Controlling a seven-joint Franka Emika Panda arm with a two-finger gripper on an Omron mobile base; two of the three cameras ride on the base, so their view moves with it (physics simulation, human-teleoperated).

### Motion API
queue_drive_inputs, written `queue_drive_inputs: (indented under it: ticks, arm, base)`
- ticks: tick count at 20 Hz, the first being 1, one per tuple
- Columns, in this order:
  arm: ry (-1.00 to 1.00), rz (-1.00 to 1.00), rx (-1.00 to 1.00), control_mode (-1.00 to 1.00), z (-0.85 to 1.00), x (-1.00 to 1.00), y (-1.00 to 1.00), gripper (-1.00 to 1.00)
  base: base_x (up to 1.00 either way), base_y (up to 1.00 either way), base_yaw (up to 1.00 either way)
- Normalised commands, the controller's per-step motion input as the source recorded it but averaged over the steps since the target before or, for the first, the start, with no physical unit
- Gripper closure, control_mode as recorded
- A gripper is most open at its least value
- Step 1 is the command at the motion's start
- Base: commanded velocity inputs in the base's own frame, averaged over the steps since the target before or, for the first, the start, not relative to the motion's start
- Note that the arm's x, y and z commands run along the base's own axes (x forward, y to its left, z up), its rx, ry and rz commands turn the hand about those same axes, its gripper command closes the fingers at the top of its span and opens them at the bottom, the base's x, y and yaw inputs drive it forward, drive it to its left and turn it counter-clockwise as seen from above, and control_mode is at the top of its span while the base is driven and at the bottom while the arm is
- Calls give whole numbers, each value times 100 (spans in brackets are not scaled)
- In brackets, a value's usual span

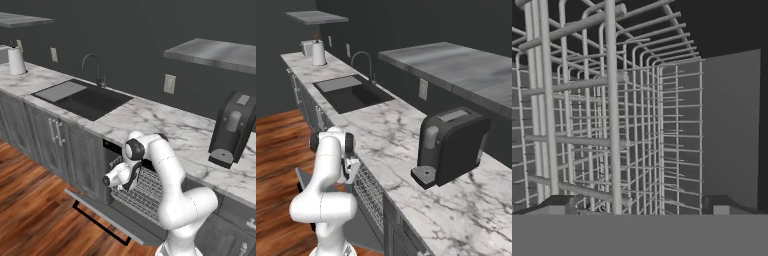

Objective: Open the dishwasher door and pull out the top rack.

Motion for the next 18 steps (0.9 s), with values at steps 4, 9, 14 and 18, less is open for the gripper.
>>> queue_drive_inputs:
  ticks: [4,9,14,18]
  arm:
    - [4,0,1,-100,-29,25,-4,-100]
    - [2,0,0,-100,-28,29,-2,-100]
    - [2,0,0,-100,-28,31,-2,-100]
    - [2,0,0,-100,-28,33,-1,-100]
  base:
    - [0,0,0]
    - [0,0,0]
    - [0,0,0]
    - [0,0,0]
